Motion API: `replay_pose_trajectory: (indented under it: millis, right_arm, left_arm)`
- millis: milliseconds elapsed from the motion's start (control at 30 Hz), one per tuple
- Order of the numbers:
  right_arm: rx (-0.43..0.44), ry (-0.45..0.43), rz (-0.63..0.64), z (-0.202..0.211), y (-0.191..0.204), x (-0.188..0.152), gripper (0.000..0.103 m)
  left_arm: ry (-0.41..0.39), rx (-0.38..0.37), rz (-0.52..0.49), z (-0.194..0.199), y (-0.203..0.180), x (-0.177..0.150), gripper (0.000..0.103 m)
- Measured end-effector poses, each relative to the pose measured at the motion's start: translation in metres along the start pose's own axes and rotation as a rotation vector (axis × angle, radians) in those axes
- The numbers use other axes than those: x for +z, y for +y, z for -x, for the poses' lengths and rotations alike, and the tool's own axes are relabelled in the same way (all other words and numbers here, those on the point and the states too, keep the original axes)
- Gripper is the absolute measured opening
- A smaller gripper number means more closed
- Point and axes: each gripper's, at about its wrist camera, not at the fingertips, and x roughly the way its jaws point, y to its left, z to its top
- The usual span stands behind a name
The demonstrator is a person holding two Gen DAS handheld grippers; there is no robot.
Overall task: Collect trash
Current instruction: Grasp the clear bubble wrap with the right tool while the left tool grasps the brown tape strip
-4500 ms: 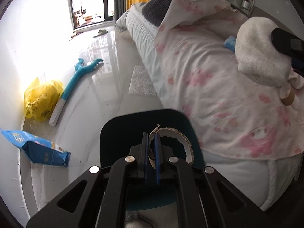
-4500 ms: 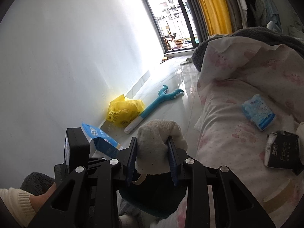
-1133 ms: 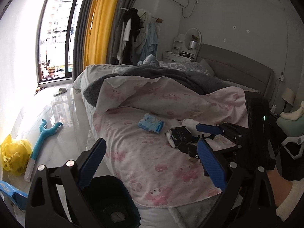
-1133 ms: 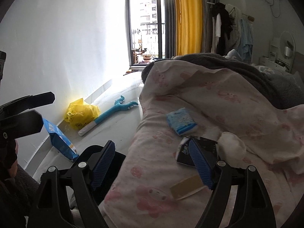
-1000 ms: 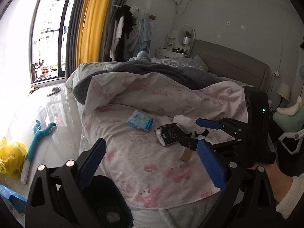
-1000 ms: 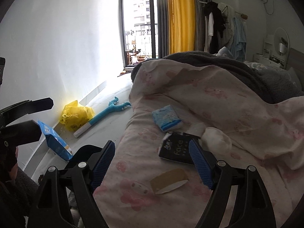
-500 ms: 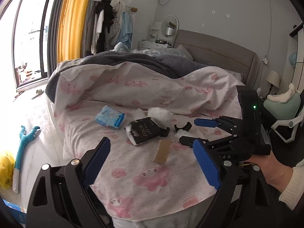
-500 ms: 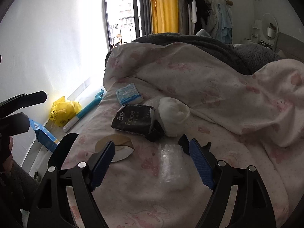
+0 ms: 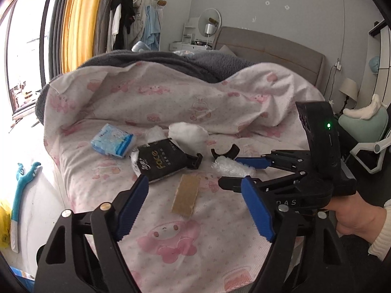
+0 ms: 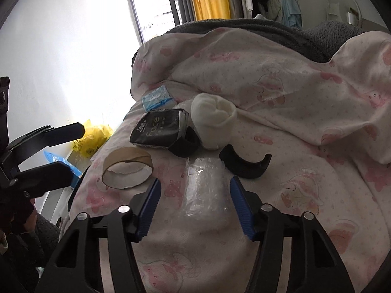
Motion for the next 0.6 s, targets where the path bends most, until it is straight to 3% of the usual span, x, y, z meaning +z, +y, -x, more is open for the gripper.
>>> replay_pose_trajectory:
  millis: [200, 600]
  right_arm:
    - [-0.020, 0.031, 0.020, -0.009, -0.002, -0.004, 0.038]
    - [0.030, -0.061, -0.026, 0.031, -0.015, 0.003, 0.037]
  left_arm:
    - [0.022, 0.013, -0.021, -0.019, -0.011, -0.005, 0.077]
    - [0.041, 0.072, 0.009, -0.043, -0.008, -0.005, 0.068]
